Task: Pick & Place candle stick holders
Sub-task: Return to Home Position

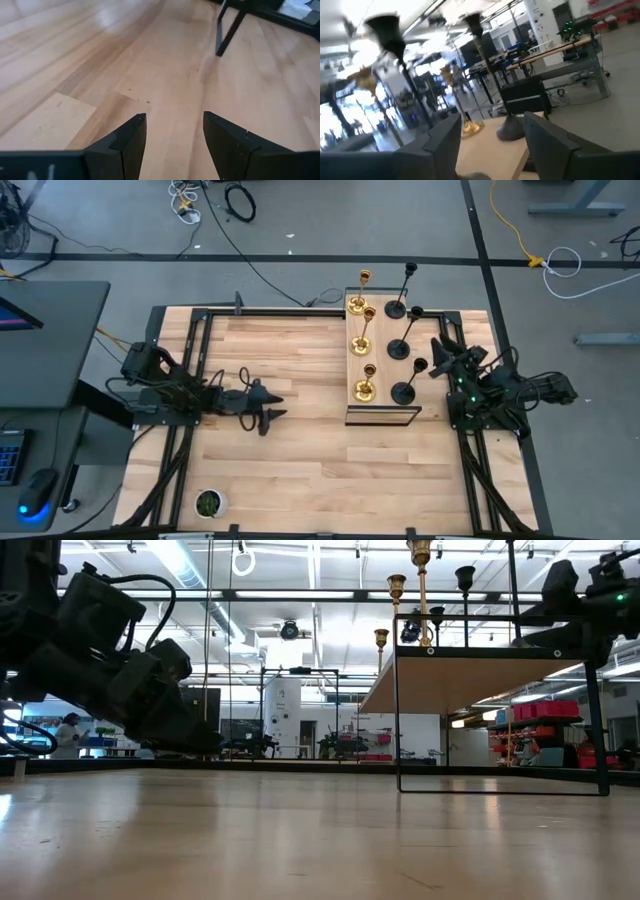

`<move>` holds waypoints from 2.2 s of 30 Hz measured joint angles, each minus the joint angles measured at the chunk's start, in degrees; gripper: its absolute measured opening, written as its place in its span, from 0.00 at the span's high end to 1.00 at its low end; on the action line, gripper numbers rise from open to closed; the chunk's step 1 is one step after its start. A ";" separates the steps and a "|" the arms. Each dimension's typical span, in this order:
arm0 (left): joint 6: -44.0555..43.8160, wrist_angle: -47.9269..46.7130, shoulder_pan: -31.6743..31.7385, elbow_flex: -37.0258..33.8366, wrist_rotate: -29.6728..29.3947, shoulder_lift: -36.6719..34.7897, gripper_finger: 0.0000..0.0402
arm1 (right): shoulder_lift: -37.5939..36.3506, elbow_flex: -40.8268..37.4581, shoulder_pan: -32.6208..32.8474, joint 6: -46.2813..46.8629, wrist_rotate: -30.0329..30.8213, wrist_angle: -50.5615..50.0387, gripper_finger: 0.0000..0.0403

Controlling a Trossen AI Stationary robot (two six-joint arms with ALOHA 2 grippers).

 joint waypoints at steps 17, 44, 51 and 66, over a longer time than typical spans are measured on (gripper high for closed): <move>-0.02 -4.64 0.06 -2.90 0.37 -1.97 0.51 | 0.13 -0.04 0.50 -3.28 -54.53 -12.26 0.47; 0.00 -6.18 -4.47 -2.94 0.22 -17.79 0.51 | 0.17 -0.04 0.49 -6.94 -55.43 -18.82 0.47; 0.00 -6.14 -7.91 -2.94 0.24 -32.82 0.51 | 0.17 -0.04 0.50 -6.77 -55.46 -18.84 0.47; -1.43 -6.26 -6.86 -2.94 0.60 -53.49 0.51 | 0.17 -0.04 0.50 -6.83 -55.48 -18.84 0.47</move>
